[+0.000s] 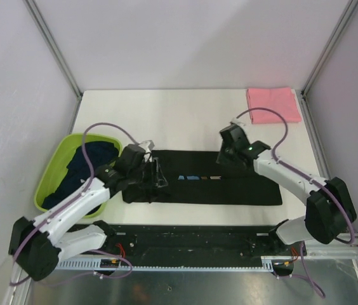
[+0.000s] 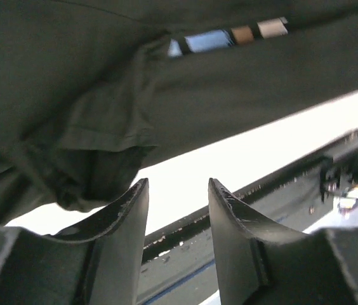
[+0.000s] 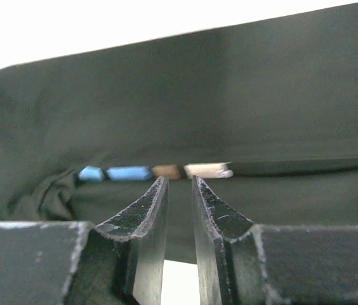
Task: Fold and stack the t-shirts
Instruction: Fold the other side of the tshirt into a rectangle
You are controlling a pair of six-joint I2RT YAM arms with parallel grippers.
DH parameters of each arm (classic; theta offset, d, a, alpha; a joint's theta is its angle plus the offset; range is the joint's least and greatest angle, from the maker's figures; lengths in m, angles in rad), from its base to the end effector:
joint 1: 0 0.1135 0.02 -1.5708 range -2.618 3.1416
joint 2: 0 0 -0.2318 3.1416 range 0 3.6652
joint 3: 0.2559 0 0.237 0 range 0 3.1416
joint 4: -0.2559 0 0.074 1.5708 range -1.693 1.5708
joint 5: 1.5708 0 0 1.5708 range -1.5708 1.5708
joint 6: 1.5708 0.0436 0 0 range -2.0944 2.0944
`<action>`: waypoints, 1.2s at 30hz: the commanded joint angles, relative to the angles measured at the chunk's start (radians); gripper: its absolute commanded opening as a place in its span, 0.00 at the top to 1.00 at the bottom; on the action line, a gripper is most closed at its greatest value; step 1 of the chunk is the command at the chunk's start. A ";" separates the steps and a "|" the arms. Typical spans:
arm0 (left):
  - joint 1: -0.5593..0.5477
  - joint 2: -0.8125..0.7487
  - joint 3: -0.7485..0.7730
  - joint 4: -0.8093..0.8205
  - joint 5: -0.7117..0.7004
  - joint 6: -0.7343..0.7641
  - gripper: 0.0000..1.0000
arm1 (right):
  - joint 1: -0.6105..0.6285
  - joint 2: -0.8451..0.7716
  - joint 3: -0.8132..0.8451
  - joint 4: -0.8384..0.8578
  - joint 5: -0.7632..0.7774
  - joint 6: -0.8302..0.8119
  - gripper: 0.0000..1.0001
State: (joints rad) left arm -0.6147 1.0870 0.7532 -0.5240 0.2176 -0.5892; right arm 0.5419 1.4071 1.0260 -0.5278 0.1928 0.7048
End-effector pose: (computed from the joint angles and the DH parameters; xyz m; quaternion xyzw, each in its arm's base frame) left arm 0.1781 -0.1373 0.2121 0.0498 0.9310 -0.2803 0.2283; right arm 0.2520 0.1420 0.2205 0.1078 0.9357 0.1149 0.3157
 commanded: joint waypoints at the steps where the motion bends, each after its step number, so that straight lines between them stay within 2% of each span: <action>1: 0.060 -0.104 -0.066 -0.119 -0.253 -0.177 0.55 | 0.176 0.053 0.039 0.126 0.020 0.068 0.74; 4: 0.078 -0.146 -0.117 -0.145 -0.327 -0.252 0.59 | 0.282 0.116 0.039 0.214 0.010 0.087 0.74; 8: 0.081 -0.158 -0.176 -0.147 -0.351 -0.325 0.62 | 0.391 0.209 0.077 0.283 0.020 0.093 0.74; 14: 0.081 -0.106 -0.184 -0.116 -0.329 -0.321 0.61 | 0.486 0.321 0.154 0.307 0.048 0.090 0.74; 22: 0.082 -0.098 -0.193 -0.084 -0.296 -0.334 0.57 | 0.538 0.394 0.220 0.289 0.070 0.101 0.70; 29: 0.081 -0.132 -0.220 -0.081 -0.302 -0.377 0.57 | 0.553 0.461 0.267 0.270 0.076 0.131 0.64; 36: 0.081 -0.170 -0.253 -0.080 -0.302 -0.410 0.58 | 0.557 0.520 0.310 0.216 0.092 0.167 0.62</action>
State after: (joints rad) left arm -0.5369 0.9409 0.5102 -0.6159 -0.0753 -0.9611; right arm 1.0924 1.9072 1.2877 -0.2806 0.2382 0.8345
